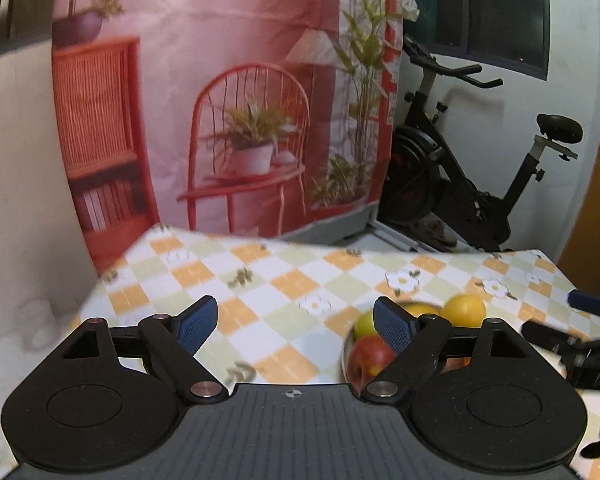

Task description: Organize fruits

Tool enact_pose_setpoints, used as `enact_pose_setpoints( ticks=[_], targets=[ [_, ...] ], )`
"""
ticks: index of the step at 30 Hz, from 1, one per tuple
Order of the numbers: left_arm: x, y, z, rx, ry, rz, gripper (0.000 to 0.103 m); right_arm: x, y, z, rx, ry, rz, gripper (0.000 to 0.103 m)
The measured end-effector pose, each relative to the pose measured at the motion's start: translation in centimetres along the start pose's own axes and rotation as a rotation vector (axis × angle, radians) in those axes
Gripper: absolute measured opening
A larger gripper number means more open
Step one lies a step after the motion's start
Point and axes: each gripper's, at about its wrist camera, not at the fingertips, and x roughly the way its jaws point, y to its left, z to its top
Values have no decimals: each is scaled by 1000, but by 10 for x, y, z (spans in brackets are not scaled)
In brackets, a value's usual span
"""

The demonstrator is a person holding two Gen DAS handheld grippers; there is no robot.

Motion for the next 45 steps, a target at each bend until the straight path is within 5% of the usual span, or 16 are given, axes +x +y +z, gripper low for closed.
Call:
enact_pose_setpoints(
  ticks=[7, 15, 26, 45],
  targets=[
    [-32, -18, 37, 46, -69, 61, 90, -14, -40, 39, 123, -23, 4, 103],
    [-67, -40, 41, 82, -62, 62, 92, -51, -24, 70, 111, 47, 52, 103],
    [-87, -29, 17, 17, -6, 80, 93, -84, -3, 63, 97, 71, 46, 103],
    [-101, -41, 18, 34, -59, 82, 93, -86, 12, 62, 52, 82, 28, 103]
  ],
)
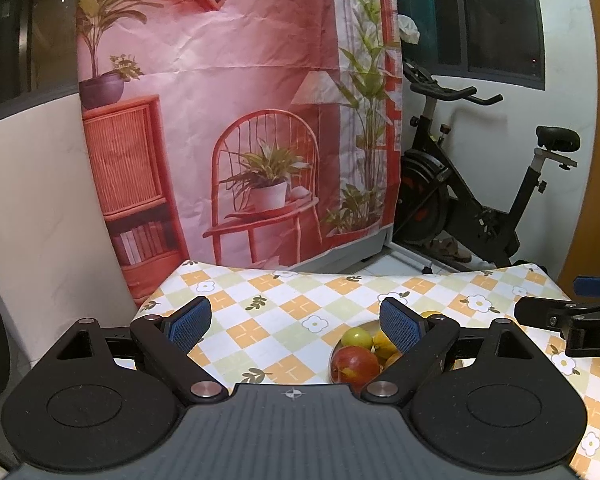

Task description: Organize fruits

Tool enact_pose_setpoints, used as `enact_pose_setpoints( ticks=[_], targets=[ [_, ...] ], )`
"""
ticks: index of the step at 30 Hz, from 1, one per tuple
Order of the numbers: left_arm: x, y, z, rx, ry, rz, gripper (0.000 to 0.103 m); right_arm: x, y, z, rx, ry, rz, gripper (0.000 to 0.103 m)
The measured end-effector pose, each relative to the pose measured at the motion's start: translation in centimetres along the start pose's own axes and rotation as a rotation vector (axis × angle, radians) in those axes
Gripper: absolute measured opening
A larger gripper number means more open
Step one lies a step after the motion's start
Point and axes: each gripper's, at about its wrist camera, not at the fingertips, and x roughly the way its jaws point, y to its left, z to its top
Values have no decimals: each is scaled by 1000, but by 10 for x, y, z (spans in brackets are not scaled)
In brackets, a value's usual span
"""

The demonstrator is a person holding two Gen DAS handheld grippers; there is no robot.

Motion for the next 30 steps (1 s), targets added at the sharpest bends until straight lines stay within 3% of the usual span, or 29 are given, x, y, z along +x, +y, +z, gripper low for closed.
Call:
enact_pose_setpoints(
  ticks=[30],
  targets=[
    [3, 1, -1, -21, 21, -29, 93, -1, -4, 0, -2, 5, -6, 102]
  ],
)
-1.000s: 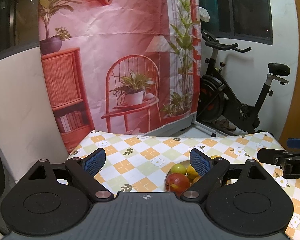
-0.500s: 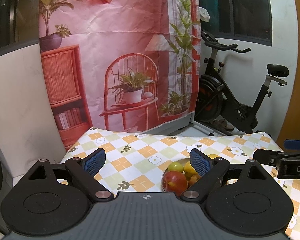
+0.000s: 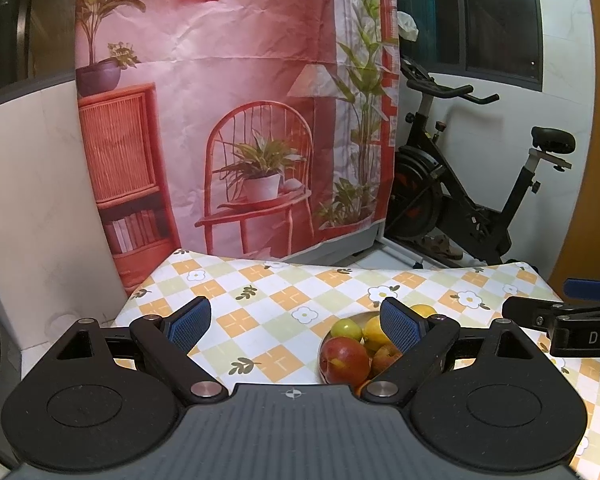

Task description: Organize fruits

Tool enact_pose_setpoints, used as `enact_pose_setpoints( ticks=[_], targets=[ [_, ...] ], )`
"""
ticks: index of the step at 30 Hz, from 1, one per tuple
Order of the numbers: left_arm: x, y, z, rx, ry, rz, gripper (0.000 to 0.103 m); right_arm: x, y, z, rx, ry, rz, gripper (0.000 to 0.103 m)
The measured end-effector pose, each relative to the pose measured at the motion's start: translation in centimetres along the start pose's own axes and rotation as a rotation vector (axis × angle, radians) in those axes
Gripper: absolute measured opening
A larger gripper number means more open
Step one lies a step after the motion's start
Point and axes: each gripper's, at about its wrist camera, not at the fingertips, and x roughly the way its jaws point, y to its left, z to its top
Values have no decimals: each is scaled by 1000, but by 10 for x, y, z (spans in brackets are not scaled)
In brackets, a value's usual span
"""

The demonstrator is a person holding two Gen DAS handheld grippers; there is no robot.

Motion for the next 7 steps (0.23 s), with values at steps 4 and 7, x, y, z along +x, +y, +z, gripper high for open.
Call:
enact_pose_setpoints(
  ticks=[4, 7],
  targets=[
    [1, 1, -1, -1, -2, -3, 93, 0, 0, 0, 0, 0, -1, 103],
    [2, 2, -1, -11, 2, 0, 94, -1, -4, -5, 4, 0, -3, 103]
  ],
)
